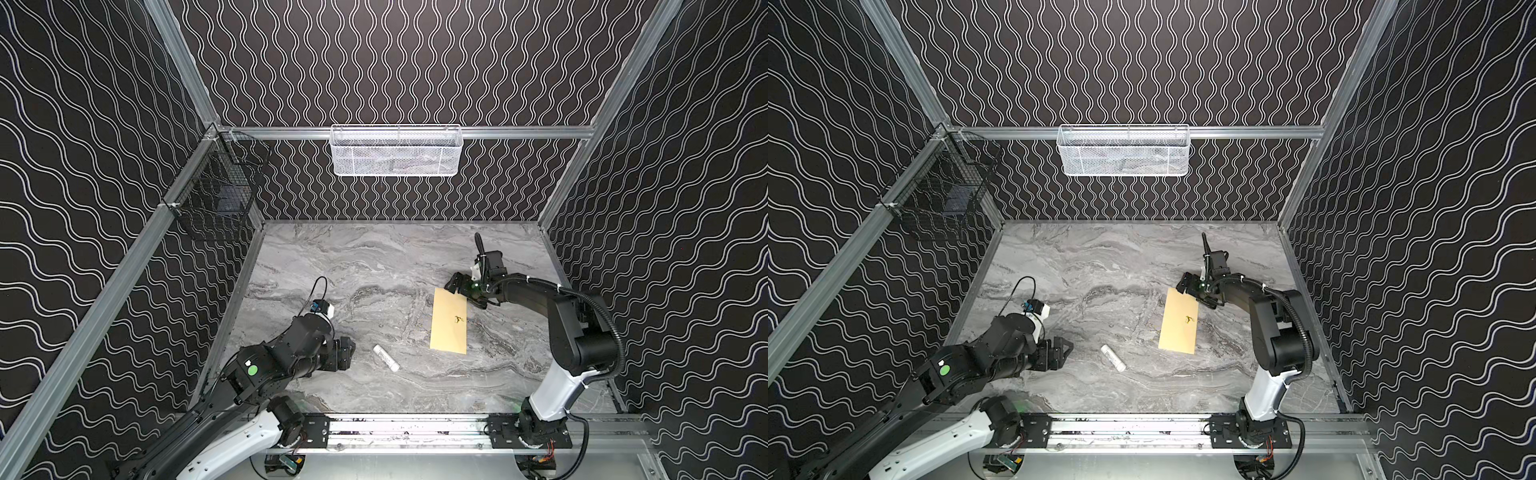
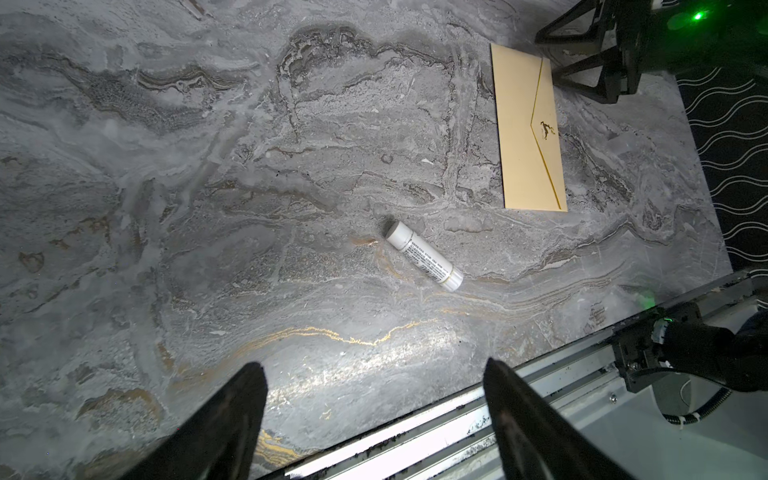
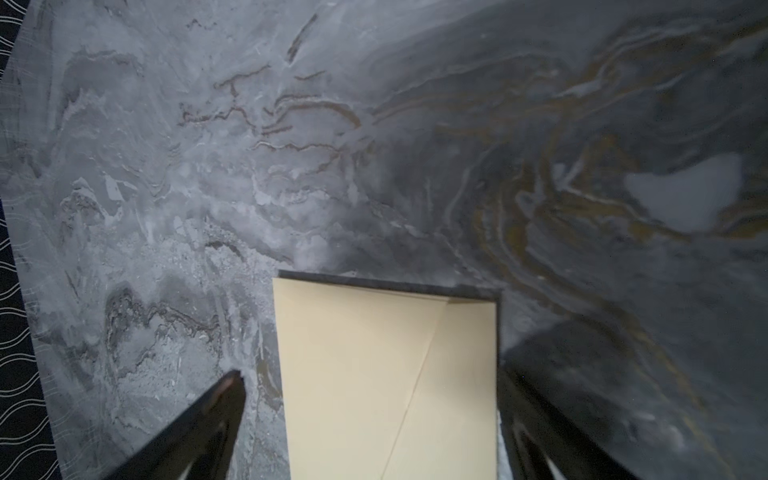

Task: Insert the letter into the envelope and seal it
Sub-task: 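Lower the right gripper onto the envelope flap while the left gripper draws back, then move the right gripper over the white glue stick on the table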

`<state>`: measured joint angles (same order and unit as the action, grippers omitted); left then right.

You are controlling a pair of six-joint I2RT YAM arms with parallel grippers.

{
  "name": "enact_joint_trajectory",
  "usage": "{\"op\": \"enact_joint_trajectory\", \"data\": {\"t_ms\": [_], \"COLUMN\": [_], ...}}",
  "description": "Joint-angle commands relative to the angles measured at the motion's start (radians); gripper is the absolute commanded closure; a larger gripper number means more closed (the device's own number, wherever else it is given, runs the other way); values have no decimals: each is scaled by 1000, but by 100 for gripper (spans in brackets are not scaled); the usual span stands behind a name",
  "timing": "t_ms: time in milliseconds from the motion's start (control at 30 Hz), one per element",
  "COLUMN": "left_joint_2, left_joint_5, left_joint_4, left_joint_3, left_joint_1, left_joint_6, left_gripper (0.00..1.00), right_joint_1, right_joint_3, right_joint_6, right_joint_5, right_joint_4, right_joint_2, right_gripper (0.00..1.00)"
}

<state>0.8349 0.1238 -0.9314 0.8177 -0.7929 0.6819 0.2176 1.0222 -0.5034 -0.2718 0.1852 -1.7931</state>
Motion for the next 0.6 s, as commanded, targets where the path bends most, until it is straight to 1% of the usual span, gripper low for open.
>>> {"op": "enact_joint_trajectory", "data": {"t_ms": [0, 167, 333, 433, 567], "left_joint_2": [9, 8, 19, 40, 79], "left_joint_5": [-10, -35, -74, -119, -166], "left_joint_4": [52, 80, 119, 164, 232], "left_joint_3": [-8, -25, -47, -72, -98], "left_joint_1": [1, 1, 1, 1, 0], "left_joint_6": [22, 39, 57, 84, 117], "left_gripper": [14, 15, 15, 16, 16], "right_joint_1": [8, 8, 3, 0, 1], "right_joint_3": [-2, 0, -5, -11, 3], "right_joint_6": [-6, -10, -13, 5, 81], "right_joint_5": [-19, -1, 18, 36, 40], "right_joint_4": [71, 96, 102, 94, 132], "right_joint_2": [-11, 3, 54, 132, 262], "right_gripper": [4, 4, 2, 1, 1]}}
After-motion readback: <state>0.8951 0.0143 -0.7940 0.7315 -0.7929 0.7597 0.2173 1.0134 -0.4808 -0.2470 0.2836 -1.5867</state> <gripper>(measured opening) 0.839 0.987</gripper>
